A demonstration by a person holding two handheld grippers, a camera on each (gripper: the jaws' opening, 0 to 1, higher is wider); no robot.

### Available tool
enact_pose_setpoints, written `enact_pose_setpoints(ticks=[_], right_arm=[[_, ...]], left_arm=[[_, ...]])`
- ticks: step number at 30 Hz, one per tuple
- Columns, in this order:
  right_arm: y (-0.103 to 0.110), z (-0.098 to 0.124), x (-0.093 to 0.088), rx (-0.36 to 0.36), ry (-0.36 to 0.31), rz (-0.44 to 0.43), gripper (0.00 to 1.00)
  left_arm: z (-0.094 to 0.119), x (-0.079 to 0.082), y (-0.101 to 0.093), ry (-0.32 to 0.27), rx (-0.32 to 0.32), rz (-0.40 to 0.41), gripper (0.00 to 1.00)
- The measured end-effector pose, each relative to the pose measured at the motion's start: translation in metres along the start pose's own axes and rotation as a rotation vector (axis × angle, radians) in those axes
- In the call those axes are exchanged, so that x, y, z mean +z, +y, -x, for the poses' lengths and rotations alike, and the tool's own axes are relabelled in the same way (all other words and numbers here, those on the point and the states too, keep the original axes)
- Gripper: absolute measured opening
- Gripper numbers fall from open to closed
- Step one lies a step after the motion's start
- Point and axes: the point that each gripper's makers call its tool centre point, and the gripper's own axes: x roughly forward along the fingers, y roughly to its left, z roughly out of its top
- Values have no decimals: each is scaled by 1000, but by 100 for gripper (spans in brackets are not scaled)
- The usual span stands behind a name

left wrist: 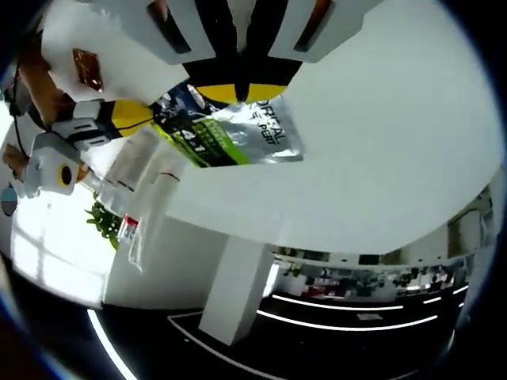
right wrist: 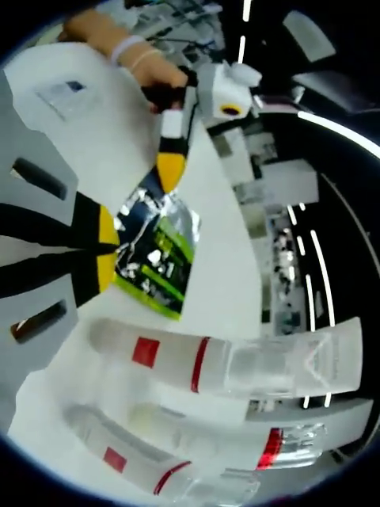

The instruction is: Arrange the skincare products in the storage area until every visible bottle or jar stands upright without overlapping.

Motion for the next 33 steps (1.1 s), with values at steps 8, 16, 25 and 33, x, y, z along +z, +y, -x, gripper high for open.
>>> enact_pose_setpoints(ticks=[8, 16, 25, 33], right_arm=[[0, 0, 0, -2, -4, -4, 0], [15, 6, 21, 88, -122, -55, 0], [127, 27, 24, 621, -140, 4, 61], [164, 28, -14, 667, -84, 381, 88]], left_arm=[[-6, 10, 14, -15, 14, -5, 1], [-5, 30, 13, -91, -29, -7, 8], [30, 79, 7, -383, -122, 129, 20], [35, 74, 4, -389, -170, 210, 20]])
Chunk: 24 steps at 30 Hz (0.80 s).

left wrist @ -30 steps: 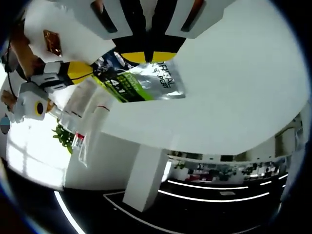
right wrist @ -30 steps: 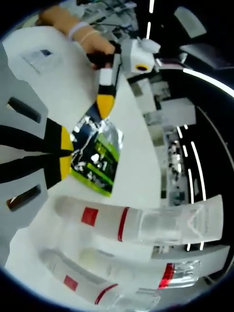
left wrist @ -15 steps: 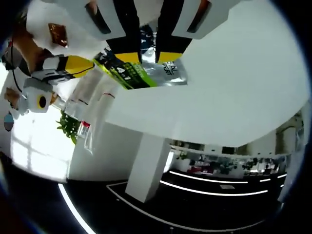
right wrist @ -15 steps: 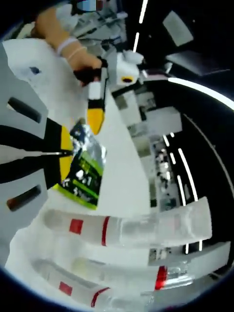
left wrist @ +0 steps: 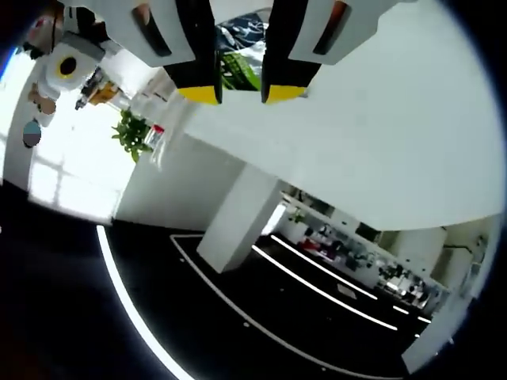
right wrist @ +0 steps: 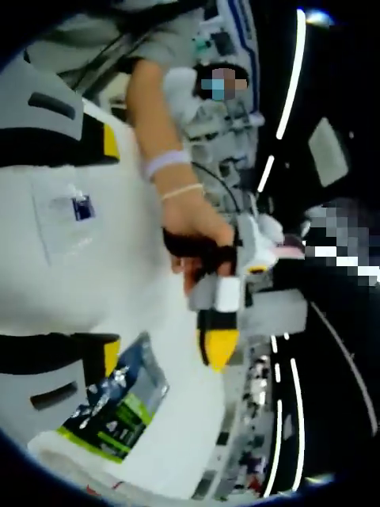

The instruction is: Arrange the skincare products in the storage area until every visible bottle or jar stands upright without overlapping.

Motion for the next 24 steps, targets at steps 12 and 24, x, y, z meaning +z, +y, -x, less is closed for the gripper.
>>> enact_pose_setpoints(ticks=[12, 24], right_arm=[[8, 2, -13, 12, 100, 72, 62], [14, 1, -11, 15, 128, 85, 38]], left_arm=[[1, -3, -10, 0, -21, -15, 20], [1, -4, -8, 4, -11, -24, 19]])
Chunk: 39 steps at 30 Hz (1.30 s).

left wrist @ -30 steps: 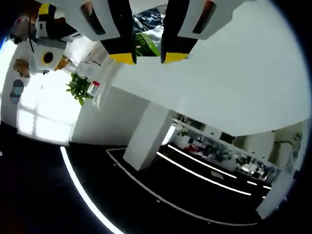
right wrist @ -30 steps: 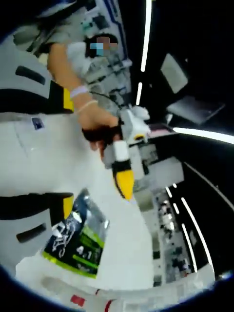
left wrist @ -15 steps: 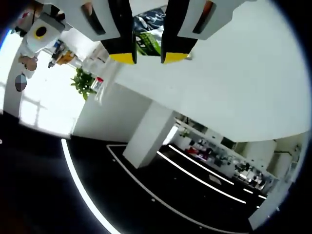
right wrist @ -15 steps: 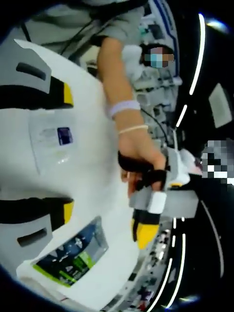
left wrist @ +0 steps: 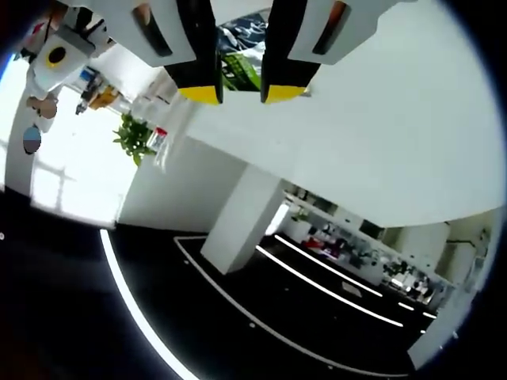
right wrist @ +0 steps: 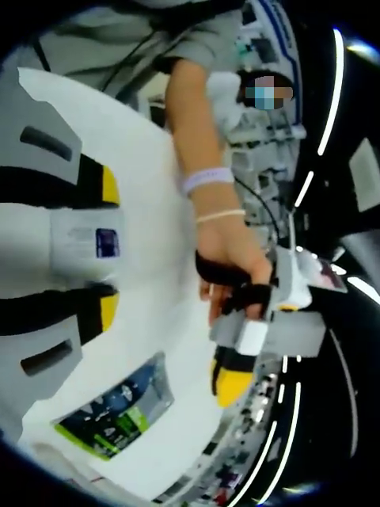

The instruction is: Arrange the skincare products in the storage area until every visible bottle or jar stands upright without overlapping.

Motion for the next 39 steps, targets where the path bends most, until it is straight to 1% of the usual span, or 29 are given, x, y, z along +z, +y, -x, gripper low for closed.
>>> enact_pose_setpoints(ticks=[3, 12, 17, 18, 19, 20, 21, 23, 24, 26, 27, 29, 30, 32, 34, 36, 39], right_arm=[[2, 1, -1, 7, 5, 0, 36], [3, 2, -6, 7, 14, -2, 34], [6, 5, -8, 12, 16, 9, 32], [6, 5, -7, 14, 17, 11, 24], [1, 9, -9, -28, 25, -2, 0], [-9, 5, -10, -62, 38, 24, 0], [-9, 5, -8, -44, 31, 55, 0], [-9, 2, -6, -39, 30, 34, 0], [-10, 2, -6, -34, 27, 26, 0], [-11, 3, -7, -38, 30, 14, 0], [-11, 4, -7, -37, 33, 11, 0], [-11, 4, -9, -46, 45, 11, 0], [-11, 5, -9, -48, 49, 9, 0], [-11, 5, -10, -49, 51, 7, 0], [-10, 5, -11, -49, 53, 5, 0], [-10, 6, -12, -51, 53, 3, 0], [-9, 5, -12, -52, 52, 1, 0]], left_arm=[[0, 0, 1, 1, 1, -4, 19], [-1, 1, 3, 4, 7, -22, 19], [1, 4, -6, -6, -12, -56, 18], [2, 6, -8, -11, -16, -73, 18], [3, 8, -11, -17, -19, -92, 18], [4, 10, -14, -22, -19, -98, 18], [6, 13, -19, -32, -27, -105, 18], [10, 20, -34, -57, -68, -130, 18], [13, 21, -40, -61, -69, -128, 18], [19, 20, -54, -60, -103, -153, 18], [22, 16, -58, -47, -109, -157, 18], [32, 1, -68, 3, -133, -189, 18], [39, -7, -73, 37, -147, -197, 18], [51, -19, -82, 75, -166, -219, 18], [69, -37, -91, 147, -182, -266, 17], [89, -54, -100, 217, -176, -333, 16], [109, -69, -103, 292, -144, -424, 16]])
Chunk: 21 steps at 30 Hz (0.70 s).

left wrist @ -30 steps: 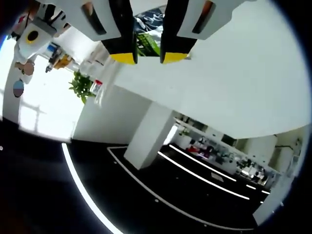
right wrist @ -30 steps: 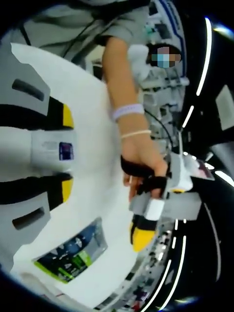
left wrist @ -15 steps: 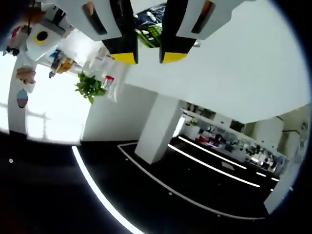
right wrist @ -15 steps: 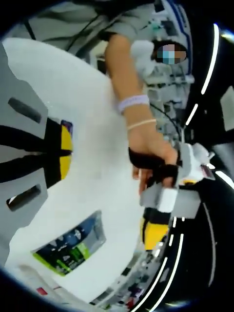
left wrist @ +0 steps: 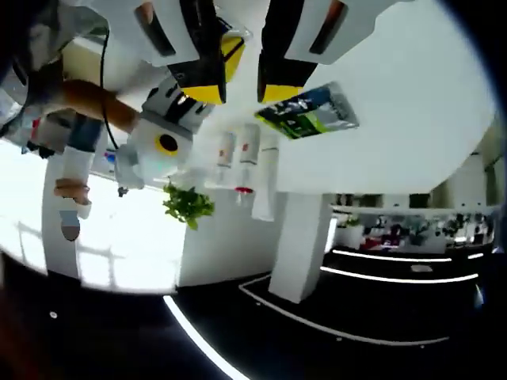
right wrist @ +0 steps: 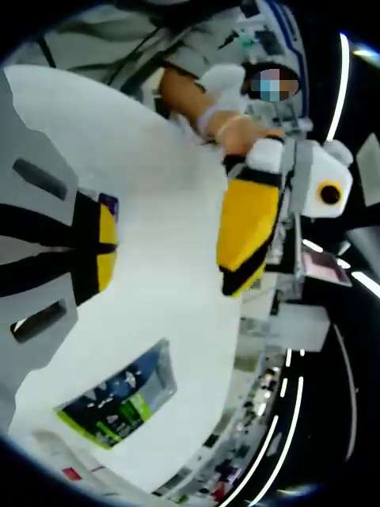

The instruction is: Arrange the skincare products in the storage area until every visible bottle or jar stands upright without overlapping.

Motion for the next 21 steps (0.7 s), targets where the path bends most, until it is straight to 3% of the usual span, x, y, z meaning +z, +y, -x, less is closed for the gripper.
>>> enact_pose_setpoints(ticks=[3, 5, 7, 11, 15, 18, 19, 21], right_arm=[[0, 0, 0, 1, 2, 0, 0], [-1, 0, 0, 0, 2, 0, 0], [-2, 0, 0, -1, 0, 1, 0], [-2, -1, 0, -2, -3, -3, 0], [-2, -1, 1, -1, -4, -2, 0], [-2, -1, 1, -1, -5, -4, 0], [-3, -1, 1, -3, -7, -5, 0], [-3, -2, 2, -8, -12, -6, 0]], left_arm=[[7, -9, -9, 36, 6, -40, 15], [8, -18, -18, 66, -36, -47, 14], [3, -35, -25, 148, -64, -38, 14], [-8, -58, -12, 247, 16, -128, 13], [-14, -66, 1, 294, 67, -177, 12], [-17, -76, 16, 369, 129, -316, 1], [-20, -71, 16, 325, 136, -336, 1], [-23, -73, 13, 337, 132, -328, 0]])
